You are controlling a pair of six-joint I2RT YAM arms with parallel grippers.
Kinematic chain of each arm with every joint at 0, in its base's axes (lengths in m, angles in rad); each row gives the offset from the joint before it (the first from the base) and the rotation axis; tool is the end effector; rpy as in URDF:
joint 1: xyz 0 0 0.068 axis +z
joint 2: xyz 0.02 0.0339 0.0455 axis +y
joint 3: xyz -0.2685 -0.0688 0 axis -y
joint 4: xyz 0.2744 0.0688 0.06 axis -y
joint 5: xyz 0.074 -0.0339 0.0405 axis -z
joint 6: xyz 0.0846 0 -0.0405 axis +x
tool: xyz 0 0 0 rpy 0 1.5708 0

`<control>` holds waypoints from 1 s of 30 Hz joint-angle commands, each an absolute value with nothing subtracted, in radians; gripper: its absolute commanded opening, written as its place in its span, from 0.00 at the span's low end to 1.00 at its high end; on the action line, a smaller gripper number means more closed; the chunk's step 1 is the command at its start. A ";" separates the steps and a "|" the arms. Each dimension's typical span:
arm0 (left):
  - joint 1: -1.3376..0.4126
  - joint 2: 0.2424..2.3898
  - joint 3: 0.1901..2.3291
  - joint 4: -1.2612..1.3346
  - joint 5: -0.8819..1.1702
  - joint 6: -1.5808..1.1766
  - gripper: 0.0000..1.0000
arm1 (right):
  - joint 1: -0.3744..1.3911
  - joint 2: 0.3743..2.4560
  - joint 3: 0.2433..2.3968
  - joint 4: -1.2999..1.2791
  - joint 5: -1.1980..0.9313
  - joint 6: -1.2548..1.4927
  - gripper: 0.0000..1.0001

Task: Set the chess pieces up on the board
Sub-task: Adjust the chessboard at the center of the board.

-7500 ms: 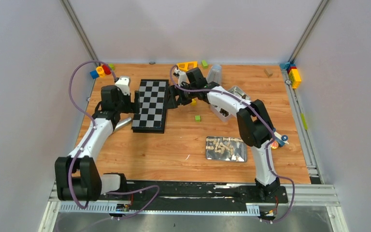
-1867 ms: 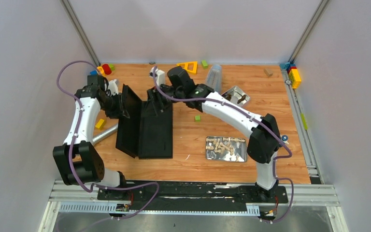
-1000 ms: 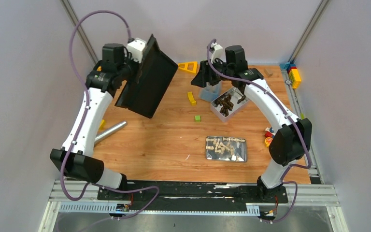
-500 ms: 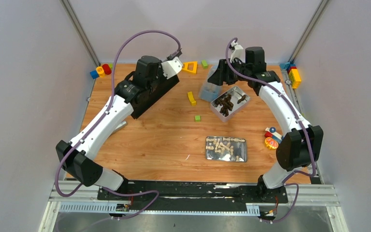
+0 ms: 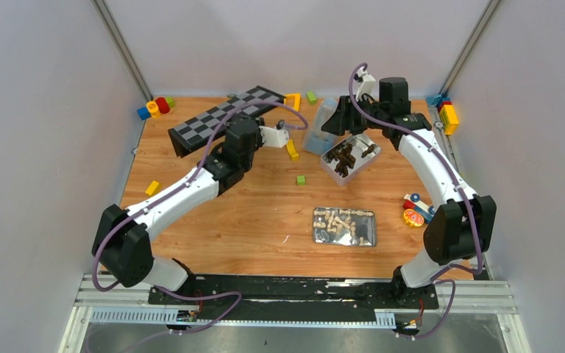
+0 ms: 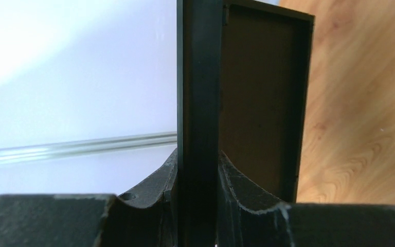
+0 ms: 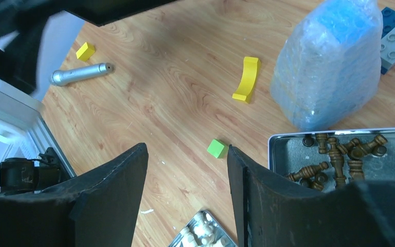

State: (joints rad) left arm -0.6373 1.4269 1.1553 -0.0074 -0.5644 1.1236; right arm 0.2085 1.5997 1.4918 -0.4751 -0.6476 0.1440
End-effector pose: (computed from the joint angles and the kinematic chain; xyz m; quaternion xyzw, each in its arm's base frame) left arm 0.3498 -0.2027 0.3233 0.4846 0.6176 0.3550 0.5076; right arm 0.4054 0.1379 0.3341 -0.1777 0.8294 0.3546 0.3933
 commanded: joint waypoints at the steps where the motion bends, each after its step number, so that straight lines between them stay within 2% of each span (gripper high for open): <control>1: -0.725 1.365 1.062 0.413 -0.686 1.366 0.00 | 0.196 1.535 1.471 -0.462 -0.672 0.132 0.59; 9: -0.911 1.373 0.849 0.696 -0.827 1.525 0.00 | 0.182 1.484 1.424 -0.463 -0.674 0.122 0.59; 16: -1.038 1.388 0.731 0.840 -0.947 1.606 0.00 | 0.165 1.443 1.378 -0.467 -0.671 0.110 0.59; 21: -1.082 1.367 0.714 0.827 -1.002 1.587 0.00 | 0.157 1.435 1.334 -0.473 -0.780 0.090 0.59; 24: -1.084 1.304 0.744 0.715 -0.999 1.508 0.00 | 0.162 1.462 1.307 -0.466 -0.884 0.089 0.59; 30: -1.083 1.202 0.698 0.695 -0.956 1.468 0.00 | 0.201 1.598 1.321 -0.457 -0.997 0.100 0.52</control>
State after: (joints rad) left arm -1.0801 1.3197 0.6865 0.5892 -0.9428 1.4601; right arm 0.1696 1.5143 1.3067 -0.4725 -0.8776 0.1131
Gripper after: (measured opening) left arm 0.320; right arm 0.540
